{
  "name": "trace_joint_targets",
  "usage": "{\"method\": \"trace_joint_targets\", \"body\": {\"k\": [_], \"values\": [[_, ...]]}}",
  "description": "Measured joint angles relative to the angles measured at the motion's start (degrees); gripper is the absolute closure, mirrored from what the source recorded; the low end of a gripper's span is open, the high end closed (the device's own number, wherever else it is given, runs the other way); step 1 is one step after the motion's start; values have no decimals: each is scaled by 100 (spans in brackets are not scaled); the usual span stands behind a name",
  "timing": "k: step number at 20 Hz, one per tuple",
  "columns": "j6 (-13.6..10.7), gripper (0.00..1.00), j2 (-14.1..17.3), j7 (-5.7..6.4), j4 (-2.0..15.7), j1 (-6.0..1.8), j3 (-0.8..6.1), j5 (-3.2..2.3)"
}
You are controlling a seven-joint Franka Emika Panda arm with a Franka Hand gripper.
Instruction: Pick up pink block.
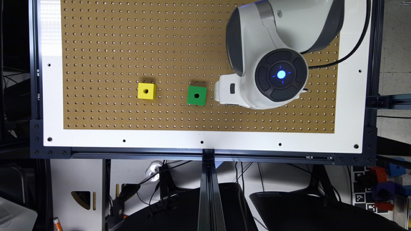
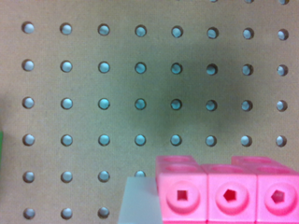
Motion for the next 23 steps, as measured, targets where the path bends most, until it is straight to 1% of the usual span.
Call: {"method": "trace_joint_targets", "body": {"k": [2,5,15,17,23], "values": [[-113,100,-152,5,5,0,7,1],[-464,100,-494,15,1,1,23,16],[-1198,100,-1327,81,9,0,80,40],[-1291,100,-1426,88,9,0,85,42],[-1297,100,-1427,89,8,-1,85,42]]}}
